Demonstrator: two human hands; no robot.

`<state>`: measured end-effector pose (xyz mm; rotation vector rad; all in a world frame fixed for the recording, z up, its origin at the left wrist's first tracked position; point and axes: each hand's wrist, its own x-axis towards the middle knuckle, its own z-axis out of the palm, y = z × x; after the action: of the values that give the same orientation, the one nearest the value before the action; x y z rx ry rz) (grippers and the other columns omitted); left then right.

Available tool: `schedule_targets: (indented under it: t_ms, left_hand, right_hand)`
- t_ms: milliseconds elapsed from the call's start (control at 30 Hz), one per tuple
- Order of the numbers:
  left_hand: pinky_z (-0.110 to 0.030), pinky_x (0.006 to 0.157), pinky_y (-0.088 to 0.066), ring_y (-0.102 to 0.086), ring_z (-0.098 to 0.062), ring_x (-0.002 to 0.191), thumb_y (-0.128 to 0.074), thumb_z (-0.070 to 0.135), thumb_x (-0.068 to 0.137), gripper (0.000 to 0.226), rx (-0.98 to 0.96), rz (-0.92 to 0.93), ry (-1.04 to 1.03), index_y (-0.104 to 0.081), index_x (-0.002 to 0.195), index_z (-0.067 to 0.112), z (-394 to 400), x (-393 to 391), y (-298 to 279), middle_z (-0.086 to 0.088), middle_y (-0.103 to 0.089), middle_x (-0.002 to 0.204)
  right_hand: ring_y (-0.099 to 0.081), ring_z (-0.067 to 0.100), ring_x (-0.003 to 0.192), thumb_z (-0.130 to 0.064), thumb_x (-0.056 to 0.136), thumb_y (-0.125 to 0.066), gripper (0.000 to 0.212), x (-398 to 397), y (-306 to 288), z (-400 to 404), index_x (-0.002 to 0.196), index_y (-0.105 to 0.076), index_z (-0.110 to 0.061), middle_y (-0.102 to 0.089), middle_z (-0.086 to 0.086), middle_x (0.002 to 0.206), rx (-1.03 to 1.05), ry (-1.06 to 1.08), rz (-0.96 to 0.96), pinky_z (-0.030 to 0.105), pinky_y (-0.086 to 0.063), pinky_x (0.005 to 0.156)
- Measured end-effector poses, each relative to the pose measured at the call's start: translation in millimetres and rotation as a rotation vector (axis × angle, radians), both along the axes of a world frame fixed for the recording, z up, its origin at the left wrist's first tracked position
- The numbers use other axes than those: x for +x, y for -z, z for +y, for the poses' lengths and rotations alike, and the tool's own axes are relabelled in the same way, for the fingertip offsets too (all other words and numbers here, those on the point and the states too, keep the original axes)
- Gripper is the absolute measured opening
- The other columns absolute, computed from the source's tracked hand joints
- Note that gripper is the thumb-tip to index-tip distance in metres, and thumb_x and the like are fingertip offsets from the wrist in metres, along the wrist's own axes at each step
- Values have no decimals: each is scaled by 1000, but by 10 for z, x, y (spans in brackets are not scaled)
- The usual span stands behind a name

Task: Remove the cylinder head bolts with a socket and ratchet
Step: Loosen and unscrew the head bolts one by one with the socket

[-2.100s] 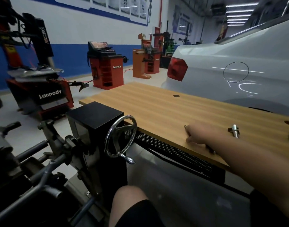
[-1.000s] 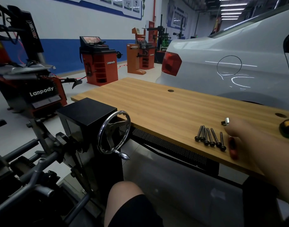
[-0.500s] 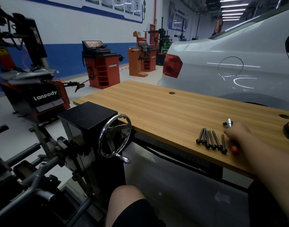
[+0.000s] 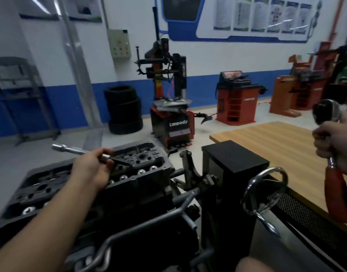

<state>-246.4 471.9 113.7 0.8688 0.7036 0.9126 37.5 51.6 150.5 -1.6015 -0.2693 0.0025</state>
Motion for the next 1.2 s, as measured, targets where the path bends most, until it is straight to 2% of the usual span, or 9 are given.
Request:
schedule_targets:
  t_ms: [33,100,167,333,500,700,800,967,1200]
  left_hand:
    - [-10,41,-35,-47,-10,66,-42,5,105,34,9,-16,-30,-51,73,8,14,18,2,-4,-57,68]
    - [-13,42,-39,-52,-10,65,-43,7,106,34,15,-65,-61,-52,74,11,23,12,10,-1,-62,57]
    - [-18,47,-42,-59,-9,66,-44,8,107,30,18,-101,-119,-51,79,17,80,-30,-16,-2,-64,67]
    - [-25,59,-48,-65,-14,77,-47,7,106,16,121,-93,-221,-48,97,20,190,-56,-161,-7,-64,86]
    - [-26,63,-52,-63,-16,85,-46,12,107,6,302,73,-227,-50,108,18,375,38,-317,-10,-63,98]
    - [-29,67,-53,-65,-17,93,-44,18,109,7,544,311,-129,-47,110,24,508,233,-224,-7,-63,102]
    - [-25,61,-54,-66,-16,93,-45,18,108,8,619,403,-76,-47,111,26,537,290,-124,-8,-64,105]
    - [-23,60,-54,-64,-15,86,-46,21,108,13,731,481,6,-46,122,19,568,337,-73,-10,-65,102]
    - [-28,62,-52,-59,-13,76,-46,23,108,6,698,373,-1,-47,110,29,577,330,-143,-11,-66,98]
  right_hand:
    - [-36,9,34,-13,75,-58,16,-89,8,199,80,-49,-25,-42,5,61,61,-163,5,19,-28,33]
    - [-36,12,40,-4,87,-63,23,-381,-55,722,87,-62,-27,-49,4,60,-21,-347,-38,20,-27,35]
    - [-41,15,44,-2,89,-67,38,-647,-52,1221,100,-70,-38,-55,4,65,-140,-450,-151,23,-30,36]
    - [-50,18,52,-4,88,-70,61,-1011,-48,2100,132,-55,-43,-62,10,85,-326,-636,-250,27,-39,43]
    - [-50,16,48,-5,87,-68,55,-1064,-102,2585,119,-52,-46,-71,13,89,-389,-659,-392,30,-42,45]
    - [-55,13,51,-9,88,-67,50,-1050,-201,2840,115,-50,-47,-70,5,80,-494,-659,-554,31,-47,50]
    - [-57,13,54,-11,88,-67,50,-1031,-220,2911,115,-49,-49,-64,-3,77,-532,-655,-612,26,-45,49]
    - [-53,0,48,-12,89,-67,50,-1012,-234,2991,113,-49,-51,-62,-12,80,-571,-653,-680,12,-36,43]
    - [-54,-6,51,-10,90,-65,50,-968,-212,2995,112,-50,-52,-61,-14,71,-564,-658,-710,11,-38,42]
